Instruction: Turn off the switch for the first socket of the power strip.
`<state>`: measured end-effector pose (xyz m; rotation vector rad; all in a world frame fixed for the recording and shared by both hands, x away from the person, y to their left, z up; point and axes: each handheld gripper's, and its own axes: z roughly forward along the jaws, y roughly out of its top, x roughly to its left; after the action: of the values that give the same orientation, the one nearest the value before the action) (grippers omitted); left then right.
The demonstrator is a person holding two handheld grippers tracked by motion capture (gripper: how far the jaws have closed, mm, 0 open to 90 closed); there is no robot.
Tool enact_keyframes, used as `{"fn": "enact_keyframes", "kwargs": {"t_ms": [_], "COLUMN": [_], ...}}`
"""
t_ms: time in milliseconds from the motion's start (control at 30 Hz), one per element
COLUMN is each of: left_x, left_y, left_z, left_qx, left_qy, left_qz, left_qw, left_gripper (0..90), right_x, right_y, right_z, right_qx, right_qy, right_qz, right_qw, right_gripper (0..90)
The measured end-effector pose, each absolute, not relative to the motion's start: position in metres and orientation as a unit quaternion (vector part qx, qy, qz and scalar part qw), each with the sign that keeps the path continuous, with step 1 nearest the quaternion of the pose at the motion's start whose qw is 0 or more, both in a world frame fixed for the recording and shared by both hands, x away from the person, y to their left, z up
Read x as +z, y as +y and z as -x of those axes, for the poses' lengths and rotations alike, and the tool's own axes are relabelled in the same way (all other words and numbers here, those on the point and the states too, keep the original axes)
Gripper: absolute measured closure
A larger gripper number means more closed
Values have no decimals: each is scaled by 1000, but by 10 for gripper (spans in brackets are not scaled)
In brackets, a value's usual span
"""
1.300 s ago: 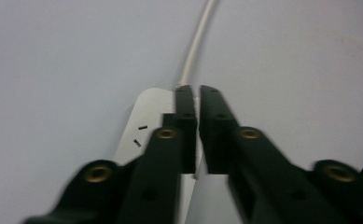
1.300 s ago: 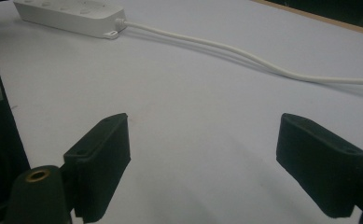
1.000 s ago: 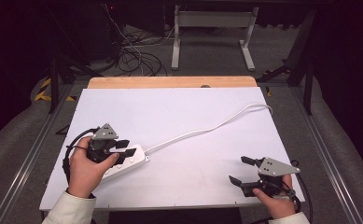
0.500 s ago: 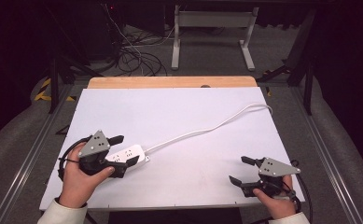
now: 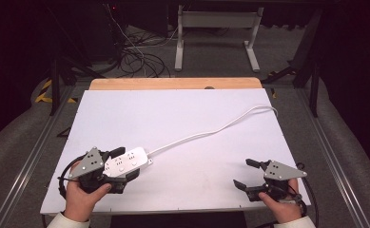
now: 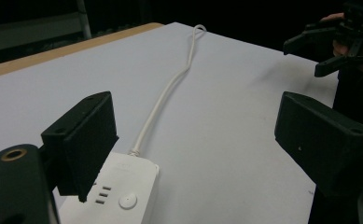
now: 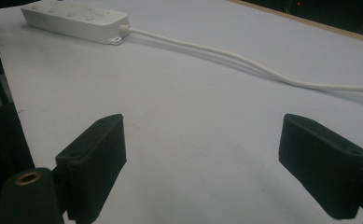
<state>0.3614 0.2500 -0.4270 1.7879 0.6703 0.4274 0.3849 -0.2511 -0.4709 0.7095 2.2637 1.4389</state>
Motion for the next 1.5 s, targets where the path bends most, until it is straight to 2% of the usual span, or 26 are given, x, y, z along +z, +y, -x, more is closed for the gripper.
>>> {"fn": "enact_keyframes", "kwargs": {"t_ms": [167,500,900,1500], "left_x": [-437,-456,-478,-471], "left_y": [252,254,252,252], "left_z": [-359,-354,-351,-348], "left_qx": [180,189,174,183], "left_qy": [280,280,286,279], "left_qz": [-748,-761,-779,-773], "left_qw": [574,554,531,539], "left_gripper": [115,131,143,153], "right_x": [-471,-472,-472,-473], "right_y": [-251,-250,-250,-248], "right_z": [-385,-385,-385,-385], "right_qx": [510,509,509,507], "right_qy": [803,805,806,809], "right_qz": [-250,-247,-247,-243], "right_qw": [181,177,174,173], "right_gripper": [151,148,147,147]}}
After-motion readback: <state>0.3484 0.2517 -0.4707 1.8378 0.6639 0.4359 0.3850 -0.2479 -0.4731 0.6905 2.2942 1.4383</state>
